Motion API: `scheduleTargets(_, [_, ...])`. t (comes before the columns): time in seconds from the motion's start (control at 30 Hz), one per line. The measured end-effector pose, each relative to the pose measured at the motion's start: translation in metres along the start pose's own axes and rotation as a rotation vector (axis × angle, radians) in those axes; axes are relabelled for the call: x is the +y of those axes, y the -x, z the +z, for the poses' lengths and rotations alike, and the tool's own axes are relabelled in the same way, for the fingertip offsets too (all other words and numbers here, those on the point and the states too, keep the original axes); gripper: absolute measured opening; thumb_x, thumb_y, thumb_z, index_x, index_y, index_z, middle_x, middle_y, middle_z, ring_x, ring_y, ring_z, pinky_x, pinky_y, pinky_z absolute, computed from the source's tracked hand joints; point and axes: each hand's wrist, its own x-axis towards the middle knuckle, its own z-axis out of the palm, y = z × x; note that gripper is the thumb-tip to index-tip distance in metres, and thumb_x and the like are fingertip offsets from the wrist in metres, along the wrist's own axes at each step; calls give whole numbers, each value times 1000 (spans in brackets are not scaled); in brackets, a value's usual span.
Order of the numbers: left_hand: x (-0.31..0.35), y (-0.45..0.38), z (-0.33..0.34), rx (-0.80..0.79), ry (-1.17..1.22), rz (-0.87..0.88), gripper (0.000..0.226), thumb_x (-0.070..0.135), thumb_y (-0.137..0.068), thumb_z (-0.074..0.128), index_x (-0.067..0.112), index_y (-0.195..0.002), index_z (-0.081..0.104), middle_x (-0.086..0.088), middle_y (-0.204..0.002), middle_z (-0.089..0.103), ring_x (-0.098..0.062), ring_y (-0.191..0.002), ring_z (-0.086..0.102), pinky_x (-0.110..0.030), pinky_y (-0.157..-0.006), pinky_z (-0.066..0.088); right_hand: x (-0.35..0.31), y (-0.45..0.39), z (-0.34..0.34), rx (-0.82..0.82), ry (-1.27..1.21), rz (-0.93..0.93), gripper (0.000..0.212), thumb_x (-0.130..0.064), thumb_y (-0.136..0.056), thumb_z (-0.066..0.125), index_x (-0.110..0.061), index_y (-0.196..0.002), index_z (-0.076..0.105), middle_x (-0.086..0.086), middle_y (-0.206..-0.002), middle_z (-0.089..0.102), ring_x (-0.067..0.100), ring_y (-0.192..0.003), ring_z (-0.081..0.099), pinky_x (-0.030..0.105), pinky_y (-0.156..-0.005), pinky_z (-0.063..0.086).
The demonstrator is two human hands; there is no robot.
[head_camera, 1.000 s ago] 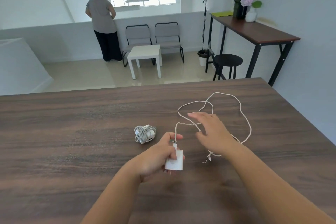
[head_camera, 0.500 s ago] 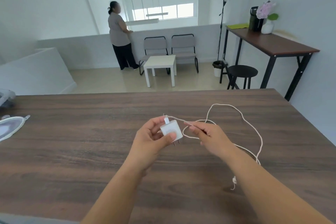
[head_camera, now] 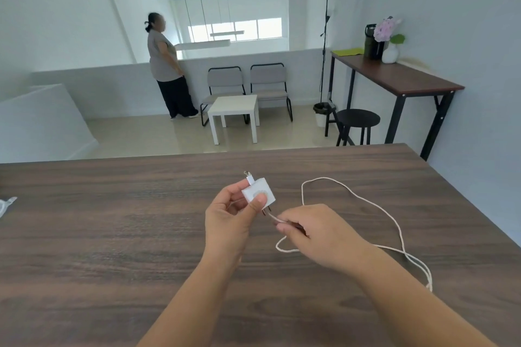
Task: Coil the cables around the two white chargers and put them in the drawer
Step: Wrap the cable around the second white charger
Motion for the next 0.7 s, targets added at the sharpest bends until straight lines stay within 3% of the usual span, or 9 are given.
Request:
scheduleTargets(0.13, [-1, 1, -6, -69, -317, 136, 36, 14, -70, 86, 28, -100, 70, 7, -94, 75, -13, -89, 69, -24, -71, 54, -2, -4, -19, -15, -53, 61, 17, -34, -91, 56, -22, -83, 66, -9, -58, 53, 7, -58, 47, 24, -58, 37])
scheduleTargets(0.33, [5, -1, -14, -193, -364, 160, 41, 7, -65, 88, 22, -99, 71, 2, -90, 75, -9, -84, 70, -23, -68, 57, 4, -20, -48, 1, -115, 124, 4, -34, -80, 71, -31, -77, 70, -16, -59, 62, 1, -57, 53, 21, -59, 45])
scheduleTargets(0.5, [9, -7, -19, -319, -456, 169, 43, 10, -65, 89, 28, -101, 75, 5, -91, 75, -14, -86, 72, -25, -75, 58, -2, -37, -60, -79, -110, 27, 7, -26, -76, 77, -29, -75, 72, -24, -51, 54, 3, -51, 48, 14, -54, 36])
scheduleTargets(0.6, [14, -10, -19, -422, -535, 228, 41, 7, -68, 87, 22, -104, 75, 5, -95, 73, -6, -85, 68, -18, -74, 54, -2, -48, -68, -80, -159, 1, 11, -27, -69, 83, -27, -71, 72, -10, -53, 59, 3, -48, 45, 13, -53, 37])
scheduleTargets(0.7, [22, -15, -21, -475, -486, 200, 41, 7, -70, 85, 21, -107, 75, 3, -96, 73, -7, -88, 67, -20, -76, 54, 3, -56, -71, -61, -323, 20, 14, -27, -65, 86, -25, -72, 74, 3, -66, 68, 4, -56, 52, 16, -58, 42])
